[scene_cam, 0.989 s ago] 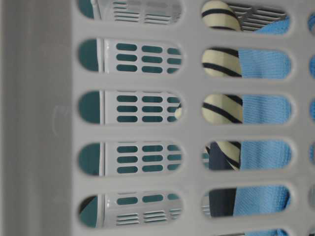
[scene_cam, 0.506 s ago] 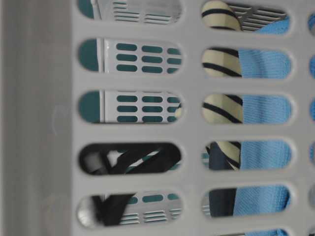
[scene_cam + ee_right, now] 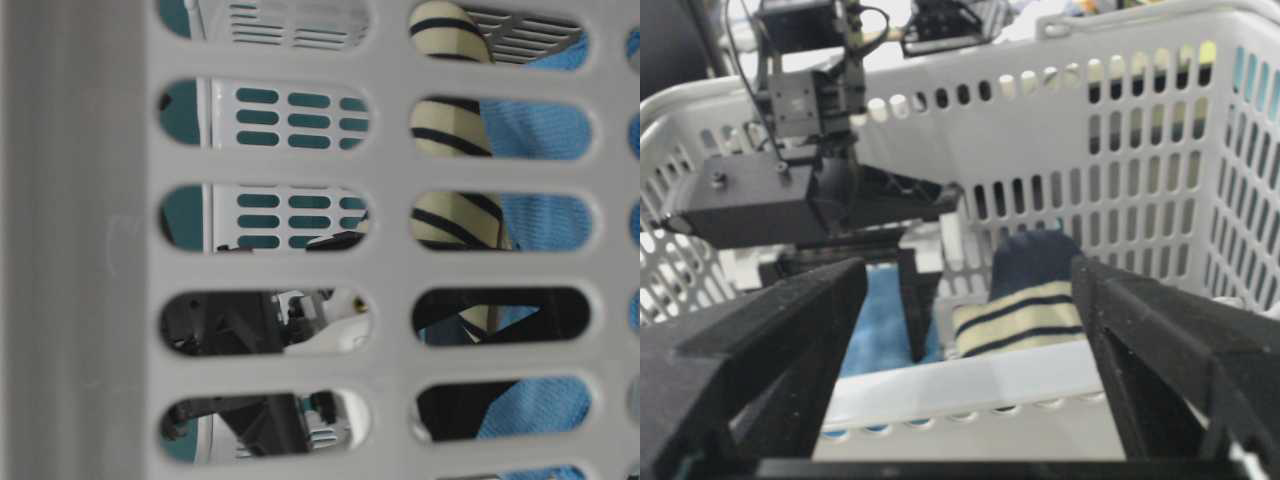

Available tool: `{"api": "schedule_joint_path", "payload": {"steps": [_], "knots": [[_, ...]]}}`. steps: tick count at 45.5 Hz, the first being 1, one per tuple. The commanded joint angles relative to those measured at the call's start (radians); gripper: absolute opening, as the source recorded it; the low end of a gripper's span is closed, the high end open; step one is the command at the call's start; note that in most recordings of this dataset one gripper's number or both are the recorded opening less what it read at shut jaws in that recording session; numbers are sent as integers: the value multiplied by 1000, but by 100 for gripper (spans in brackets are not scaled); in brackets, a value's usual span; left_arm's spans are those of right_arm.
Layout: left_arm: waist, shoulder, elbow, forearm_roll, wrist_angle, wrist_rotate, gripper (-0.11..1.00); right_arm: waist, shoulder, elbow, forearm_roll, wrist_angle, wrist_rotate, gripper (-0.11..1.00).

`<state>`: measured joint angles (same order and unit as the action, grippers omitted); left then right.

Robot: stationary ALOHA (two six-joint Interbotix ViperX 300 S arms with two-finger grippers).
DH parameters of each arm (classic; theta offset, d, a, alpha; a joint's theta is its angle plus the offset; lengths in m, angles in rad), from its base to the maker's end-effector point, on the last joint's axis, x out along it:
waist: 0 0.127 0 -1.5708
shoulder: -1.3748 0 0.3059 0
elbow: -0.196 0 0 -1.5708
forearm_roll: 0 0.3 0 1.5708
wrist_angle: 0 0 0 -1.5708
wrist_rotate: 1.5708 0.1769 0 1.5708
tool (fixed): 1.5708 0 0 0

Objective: Pick up the blue cloth from the shopping basket with the left arm.
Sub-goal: 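Close the left gripper on the blue cloth's edge, then lift the pinched blue cloth upward out of the basket with the left gripper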

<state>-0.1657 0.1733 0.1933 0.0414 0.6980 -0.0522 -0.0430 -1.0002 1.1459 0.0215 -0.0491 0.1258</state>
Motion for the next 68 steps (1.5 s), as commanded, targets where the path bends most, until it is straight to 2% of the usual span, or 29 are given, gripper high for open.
{"api": "schedule_joint_path", "payload": {"steps": [1,7,10,13,17,20,22,29,41,45,52,68], "knots": [[-2,-6,-2,3,-25,-3,86,-3,5,-25,3,-6,2,79],[-2,-8,0,3,-23,-2,84,-3,3,-23,3,-5,3,79],[-2,-9,0,3,-18,0,77,-3,5,-23,3,-5,3,79],[-3,-11,-5,3,-9,2,63,-3,5,-23,3,-5,3,79],[-3,-31,-18,3,17,3,33,-3,3,-25,3,-6,5,79],[-3,-51,-37,3,37,9,16,-3,3,-25,3,-5,5,79],[-2,-64,-55,3,54,11,9,-3,3,-23,3,-6,5,79],[-5,-107,-153,3,129,11,9,-3,3,-23,3,-6,5,79],[-3,-135,-505,5,476,12,9,-3,3,-20,3,-8,5,79],[-2,-123,-568,3,546,12,9,-3,3,-21,3,-11,5,79],[0,-106,-594,3,611,12,9,-3,2,-21,3,-14,5,79],[2,-106,-591,3,614,3,9,-3,2,-21,3,-15,5,79]]}}
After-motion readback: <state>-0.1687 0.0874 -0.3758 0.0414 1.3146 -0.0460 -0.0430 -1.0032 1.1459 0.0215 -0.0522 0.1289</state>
